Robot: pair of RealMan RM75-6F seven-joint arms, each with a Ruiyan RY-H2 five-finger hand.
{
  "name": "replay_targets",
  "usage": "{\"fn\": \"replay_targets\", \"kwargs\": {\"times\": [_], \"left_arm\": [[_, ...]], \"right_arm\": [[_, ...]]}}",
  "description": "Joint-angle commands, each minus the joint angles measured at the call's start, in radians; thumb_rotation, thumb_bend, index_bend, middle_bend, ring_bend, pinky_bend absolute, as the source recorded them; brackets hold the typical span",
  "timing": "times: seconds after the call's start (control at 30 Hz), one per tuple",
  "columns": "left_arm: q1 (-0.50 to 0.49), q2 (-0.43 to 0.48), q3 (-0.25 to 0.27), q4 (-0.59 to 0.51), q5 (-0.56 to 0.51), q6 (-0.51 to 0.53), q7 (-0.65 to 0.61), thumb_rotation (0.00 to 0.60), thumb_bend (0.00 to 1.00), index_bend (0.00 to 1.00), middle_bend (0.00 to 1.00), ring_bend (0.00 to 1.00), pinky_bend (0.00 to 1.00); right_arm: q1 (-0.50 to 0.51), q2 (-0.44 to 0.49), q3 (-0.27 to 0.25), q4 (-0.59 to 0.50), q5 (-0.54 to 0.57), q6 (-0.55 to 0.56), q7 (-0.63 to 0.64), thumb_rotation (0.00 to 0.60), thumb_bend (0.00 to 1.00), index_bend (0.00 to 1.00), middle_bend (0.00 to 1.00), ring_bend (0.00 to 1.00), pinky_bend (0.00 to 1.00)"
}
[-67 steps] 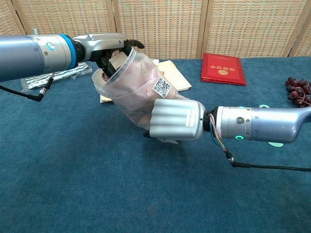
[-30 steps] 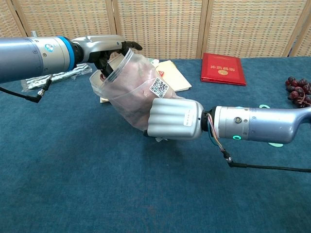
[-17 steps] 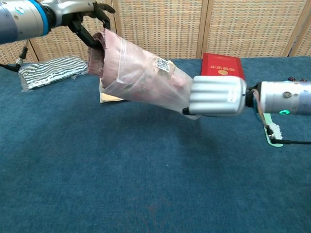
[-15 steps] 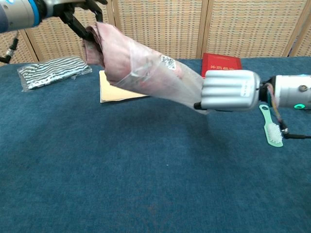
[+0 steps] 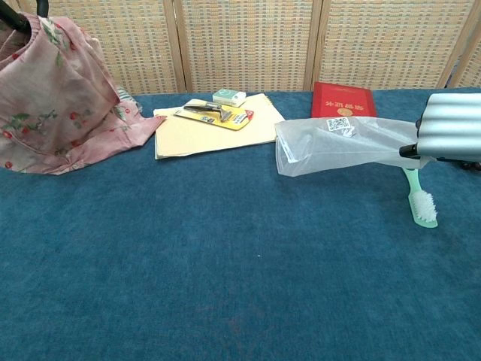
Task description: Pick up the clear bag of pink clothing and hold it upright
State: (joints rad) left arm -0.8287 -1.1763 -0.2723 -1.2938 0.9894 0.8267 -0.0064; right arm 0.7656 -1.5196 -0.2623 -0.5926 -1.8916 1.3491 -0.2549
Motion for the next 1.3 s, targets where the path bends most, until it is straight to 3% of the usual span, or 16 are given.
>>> {"fn": "replay_targets", "kwargs": {"times": [0.03, 0.07, 0.1, 0.13, 0.2, 0.23, 0.27, 0.33, 0.37, 0.5, 0.8, 0.9, 1.03, 1.1, 1.3], "left_arm": [[0.012, -0.006, 0.011, 0.004, 0.017, -0.006, -0.019, 0.600, 0.43, 0.59, 0.00, 0.00, 0.00], [0.016, -0.006, 0.014, 0.002, 0.024, -0.010, -0.028, 0.600, 0.43, 0.52, 0.00, 0.00, 0.00], [0.019, -0.004, 0.016, -0.001, 0.027, -0.013, -0.034, 0.600, 0.40, 0.32, 0.00, 0.00, 0.00], [0.022, 0.000, 0.018, -0.005, 0.032, -0.017, -0.041, 0.600, 0.35, 0.16, 0.00, 0.00, 0.00], [0.028, 0.014, 0.022, -0.018, 0.042, -0.023, -0.046, 0.600, 0.21, 0.00, 0.00, 0.00, 0.00], [0.032, 0.024, 0.023, -0.027, 0.047, -0.021, -0.045, 0.600, 0.16, 0.00, 0.00, 0.00, 0.00], [0.039, 0.038, 0.024, -0.042, 0.055, -0.014, -0.044, 0.600, 0.13, 0.00, 0.00, 0.00, 0.00], [0.055, 0.060, 0.022, -0.073, 0.071, 0.011, -0.053, 0.600, 0.09, 0.00, 0.00, 0.00, 0.00], [0.072, 0.081, 0.021, -0.099, 0.084, 0.036, -0.061, 0.600, 0.09, 0.00, 0.00, 0.00, 0.00], [0.167, 0.177, 0.035, -0.224, 0.134, 0.156, -0.078, 0.600, 0.08, 0.00, 0.00, 0.00, 0.00], [0.313, 0.241, 0.092, -0.368, 0.182, 0.333, -0.029, 0.600, 0.07, 0.00, 0.00, 0.00, 0.00], [0.409, 0.227, 0.133, -0.424, 0.217, 0.469, 0.015, 0.600, 0.07, 0.00, 0.00, 0.00, 0.00], [0.490, 0.198, 0.173, -0.479, 0.223, 0.575, 0.088, 0.600, 0.07, 0.00, 0.00, 0.00, 0.00], [0.554, 0.176, 0.216, -0.516, 0.245, 0.643, 0.124, 0.600, 0.07, 0.00, 0.00, 0.00, 0.00], [0.610, 0.128, 0.251, -0.505, 0.309, 0.703, 0.139, 0.600, 0.07, 0.00, 0.00, 0.00, 0.00]], "right_arm": [[-0.011, -0.008, 0.004, 0.005, -0.001, 0.006, -0.002, 0.600, 0.67, 0.72, 0.88, 0.78, 0.99], [-0.014, -0.010, 0.007, 0.005, 0.000, 0.009, 0.000, 0.600, 0.67, 0.71, 0.86, 0.78, 0.99], [-0.016, -0.011, 0.009, 0.005, 0.001, 0.011, 0.001, 0.600, 0.65, 0.69, 0.83, 0.78, 0.98], [-0.020, -0.012, 0.014, 0.003, 0.004, 0.013, 0.003, 0.600, 0.55, 0.58, 0.76, 0.75, 0.93], [-0.029, -0.012, 0.030, -0.002, 0.019, 0.014, -0.009, 0.600, 0.24, 0.26, 0.50, 0.54, 0.71], [-0.036, -0.012, 0.044, -0.008, 0.034, 0.010, -0.024, 0.600, 0.08, 0.10, 0.29, 0.32, 0.49], [-0.051, -0.008, 0.065, -0.031, 0.065, -0.007, -0.046, 0.600, 0.00, 0.02, 0.12, 0.13, 0.28], [-0.070, 0.010, 0.093, -0.097, 0.105, -0.024, -0.075, 0.600, 0.00, 0.00, 0.00, 0.00, 0.06], [-0.080, 0.032, 0.106, -0.156, 0.119, -0.013, -0.079, 0.600, 0.00, 0.00, 0.00, 0.00, 0.02], [-0.130, 0.134, 0.134, -0.352, 0.139, 0.075, -0.110, 0.600, 0.00, 0.00, 0.00, 0.00, 0.00], [-0.235, 0.223, 0.199, -0.601, 0.241, 0.152, -0.107, 0.600, 0.00, 0.00, 0.00, 0.00, 0.00], [-0.302, 0.229, 0.228, -0.714, 0.304, 0.198, -0.078, 0.600, 0.00, 0.00, 0.00, 0.00, 0.00], [-0.357, 0.227, 0.244, -0.784, 0.335, 0.241, -0.033, 0.600, 0.00, 0.00, 0.00, 0.00, 0.00], [-0.416, 0.226, 0.248, -0.850, 0.376, 0.282, 0.017, 0.600, 0.00, 0.00, 0.00, 0.00, 0.00], [-0.476, 0.226, 0.252, -0.924, 0.395, 0.315, 0.002, 0.600, 0.00, 0.00, 0.00, 0.00, 0.00]]}}
